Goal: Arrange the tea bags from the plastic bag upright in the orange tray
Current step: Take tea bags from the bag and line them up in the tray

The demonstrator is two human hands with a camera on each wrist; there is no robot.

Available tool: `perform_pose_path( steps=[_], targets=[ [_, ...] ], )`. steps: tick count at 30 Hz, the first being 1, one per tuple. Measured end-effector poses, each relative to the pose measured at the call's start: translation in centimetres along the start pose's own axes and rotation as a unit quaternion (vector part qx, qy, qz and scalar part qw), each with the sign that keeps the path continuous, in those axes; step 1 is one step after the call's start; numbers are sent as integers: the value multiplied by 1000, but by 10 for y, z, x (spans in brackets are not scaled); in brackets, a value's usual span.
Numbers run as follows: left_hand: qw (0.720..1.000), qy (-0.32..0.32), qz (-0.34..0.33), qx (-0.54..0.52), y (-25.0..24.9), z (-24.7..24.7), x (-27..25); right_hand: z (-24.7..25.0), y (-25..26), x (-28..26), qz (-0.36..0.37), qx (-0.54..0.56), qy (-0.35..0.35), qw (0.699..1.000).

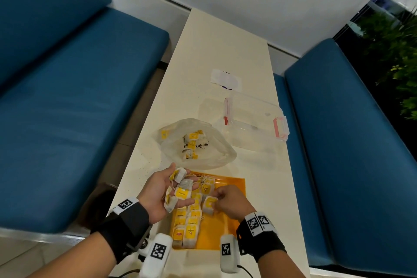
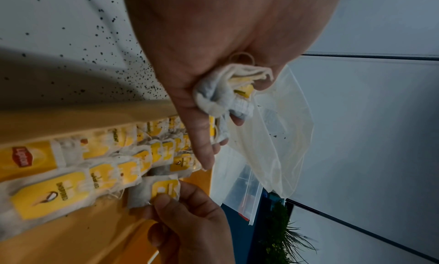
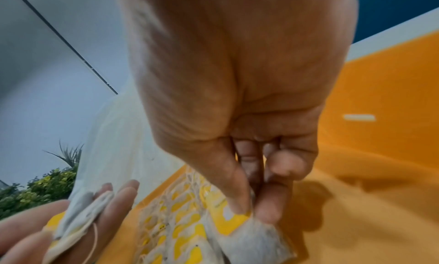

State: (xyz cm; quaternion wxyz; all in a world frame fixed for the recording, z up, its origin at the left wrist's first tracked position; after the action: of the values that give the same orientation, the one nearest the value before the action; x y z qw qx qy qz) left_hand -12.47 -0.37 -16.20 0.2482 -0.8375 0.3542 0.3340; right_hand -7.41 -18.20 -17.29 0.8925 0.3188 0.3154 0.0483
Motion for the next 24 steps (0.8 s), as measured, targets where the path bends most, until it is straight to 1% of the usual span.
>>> perform_pose_path(
  steps=[5, 11, 16, 20, 22, 24],
  targets=[
    [1000, -4, 1, -4, 0, 1, 0, 1, -2, 11, 4, 12, -59, 998],
    [1000, 0, 2, -6, 1, 2, 1, 7, -7, 13, -10, 31, -138, 990],
    [1000, 4, 2, -8, 2, 2, 3, 8, -8, 13, -22, 57, -176, 982],
    [1000, 6, 2, -12, 2, 0, 3, 9, -4, 7, -26, 72, -181, 980],
    [1000, 10, 1, -11, 3, -2, 3, 19, 5, -2, -18, 41, -195, 980],
    [1000, 15, 2, -11, 4, -4, 2, 34, 26, -14, 31, -2, -226, 974]
  ],
)
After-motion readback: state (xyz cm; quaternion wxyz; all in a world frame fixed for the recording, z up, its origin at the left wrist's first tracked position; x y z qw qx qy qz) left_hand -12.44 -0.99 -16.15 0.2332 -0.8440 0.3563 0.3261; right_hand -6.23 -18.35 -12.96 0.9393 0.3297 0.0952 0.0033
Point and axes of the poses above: each hand's wrist, its own x-axis towards the middle knuckle, its own z-axis out of the back of the hand, y = z × x, the point moved 10 cm from there along x, towards the middle knuckle, and after that the axes turned 11 degrees about z, right-handed, at the moved point
